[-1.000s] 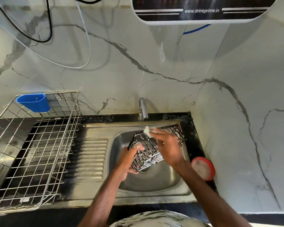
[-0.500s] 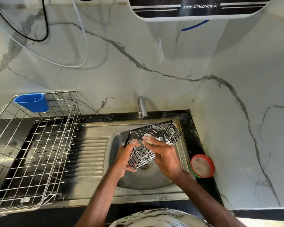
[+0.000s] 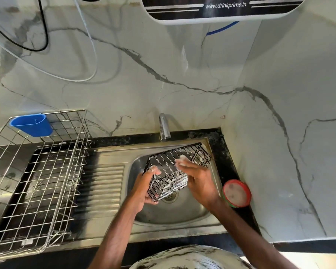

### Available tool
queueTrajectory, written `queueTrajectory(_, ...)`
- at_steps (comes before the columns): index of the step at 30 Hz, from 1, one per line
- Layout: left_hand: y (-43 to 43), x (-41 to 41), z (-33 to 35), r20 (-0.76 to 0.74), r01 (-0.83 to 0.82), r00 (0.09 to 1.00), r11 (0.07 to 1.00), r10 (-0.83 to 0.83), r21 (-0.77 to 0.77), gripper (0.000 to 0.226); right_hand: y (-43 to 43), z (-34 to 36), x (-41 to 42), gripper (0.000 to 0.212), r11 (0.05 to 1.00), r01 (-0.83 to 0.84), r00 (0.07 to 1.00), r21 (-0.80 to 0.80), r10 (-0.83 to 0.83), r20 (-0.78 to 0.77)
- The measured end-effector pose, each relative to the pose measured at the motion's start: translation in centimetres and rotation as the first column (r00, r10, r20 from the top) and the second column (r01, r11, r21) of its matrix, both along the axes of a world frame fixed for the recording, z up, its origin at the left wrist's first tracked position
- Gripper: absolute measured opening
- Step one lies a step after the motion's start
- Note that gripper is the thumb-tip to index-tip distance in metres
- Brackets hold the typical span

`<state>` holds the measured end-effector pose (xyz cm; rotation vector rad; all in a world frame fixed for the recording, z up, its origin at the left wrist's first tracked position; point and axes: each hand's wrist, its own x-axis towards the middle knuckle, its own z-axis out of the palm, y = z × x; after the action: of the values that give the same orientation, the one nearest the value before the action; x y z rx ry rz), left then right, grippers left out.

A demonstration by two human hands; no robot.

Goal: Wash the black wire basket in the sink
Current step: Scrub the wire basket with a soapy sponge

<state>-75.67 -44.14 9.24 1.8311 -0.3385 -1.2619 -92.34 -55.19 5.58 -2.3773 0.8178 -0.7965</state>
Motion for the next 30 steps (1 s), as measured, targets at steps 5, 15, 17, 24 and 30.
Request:
queueTrajectory(5, 0.3, 0.6, 0.8, -0.007, -0.039, 0.999, 0.999, 0.039, 0.006, 0.014, -2.1, -0.5, -2.0, 0.053, 1.000, -0.014, 1.000, -0.013, 0.014, 0.023)
queueTrajectory(15, 0.0, 0.0, 1.6, -0.009, -0.046, 0.999, 0.999, 0.046, -0.009, 0.018, 1.3, 1.3, 0.5, 0.061, 0.999, 0.001, 1.000, -0.046, 0.000, 0.016)
queueTrajectory(17, 0.0, -0.2, 2.1, 0.037, -0.001, 0.999, 1.000, 0.001, 0.001, 0.020, 1.3, 1.9, 1.4, 0.059, 0.997, -0.062, 0.997, -0.055, 0.064, 0.039)
queueTrajectory(24, -0.1, -1.1, 2.5, 0.124, 0.124, 0.985, 0.992, -0.119, -0.037, 0.016, -0.3, 2.9, 3.4, 0.044, 0.967, -0.233, 0.972, -0.104, 0.235, 0.009)
queueTrajectory(30, 0.1, -0.8, 2.4, 0.140, 0.146, 0.980, 0.988, -0.139, -0.045, 0.022, -7.5, -0.4, -1.6, 0.046, 0.973, 0.172, 0.982, 0.156, -0.158, -0.100)
